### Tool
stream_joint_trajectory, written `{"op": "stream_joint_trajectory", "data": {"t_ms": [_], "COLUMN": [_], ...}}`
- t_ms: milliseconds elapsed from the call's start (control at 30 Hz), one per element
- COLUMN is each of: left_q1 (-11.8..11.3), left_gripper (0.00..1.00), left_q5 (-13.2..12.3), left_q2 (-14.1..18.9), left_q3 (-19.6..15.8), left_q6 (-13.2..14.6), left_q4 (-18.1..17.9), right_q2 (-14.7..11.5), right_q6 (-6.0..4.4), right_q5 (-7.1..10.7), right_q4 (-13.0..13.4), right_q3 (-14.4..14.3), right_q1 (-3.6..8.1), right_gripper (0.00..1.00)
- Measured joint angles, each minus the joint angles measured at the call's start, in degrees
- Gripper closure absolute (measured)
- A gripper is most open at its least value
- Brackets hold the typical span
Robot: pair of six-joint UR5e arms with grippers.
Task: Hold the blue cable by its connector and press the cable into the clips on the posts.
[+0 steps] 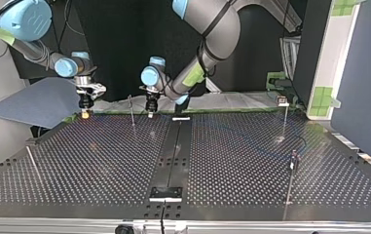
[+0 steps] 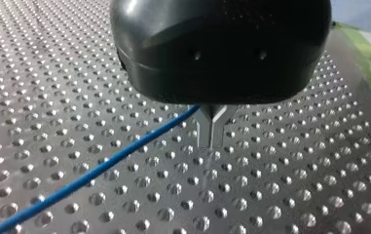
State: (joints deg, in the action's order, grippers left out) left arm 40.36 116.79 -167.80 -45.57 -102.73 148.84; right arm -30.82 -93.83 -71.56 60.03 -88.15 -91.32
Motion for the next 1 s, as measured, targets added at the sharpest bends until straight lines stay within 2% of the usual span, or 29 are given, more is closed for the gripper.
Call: {"op": "stream_joint_trajectory", "data": {"t_ms": [300,333,367,400,433,467,700,1000], "left_q1": [-0.33,-0.35,-0.34,-0.29,-0.24,-0.19,0.56,1.84], "left_gripper": [1.0,0.81,0.58,0.58,0.23,0.0,0.0,0.0], "left_q5": [0.11,0.06,-0.06,-0.25,-0.42,-0.62,-3.6,-6.17], "left_q2": [0.05,0.06,0.08,0.12,0.16,0.19,0.41,2.77], "left_q3": [-0.73,-0.98,-1.28,-1.76,-2.14,-2.54,-4.53,-7.26], "left_q6": [0.03,0.09,0.23,0.53,0.72,0.81,0.84,3.65], "left_q4": [0.36,0.29,0.13,-0.21,-0.53,-0.89,-2.57,-2.82], "right_q2": [0.06,0.06,0.05,0.06,0.06,0.06,0.08,0.08], "right_q6": [-0.14,-0.14,-0.14,-0.14,-0.14,-0.14,-0.14,-0.14], "right_q5": [0.23,0.24,0.25,0.25,0.25,0.26,0.21,0.2], "right_q4": [-0.23,-0.24,-0.24,-0.24,-0.25,-0.24,-0.36,-0.42], "right_q3": [0.54,0.56,0.56,0.56,0.56,0.56,0.56,0.55], "right_q1": [-0.25,-0.29,-0.31,-0.35,-0.36,-0.38,-0.47,-0.82], "right_gripper": [1.0,1.0,1.0,1.0,1.0,1.0,1.0,1.0]}}
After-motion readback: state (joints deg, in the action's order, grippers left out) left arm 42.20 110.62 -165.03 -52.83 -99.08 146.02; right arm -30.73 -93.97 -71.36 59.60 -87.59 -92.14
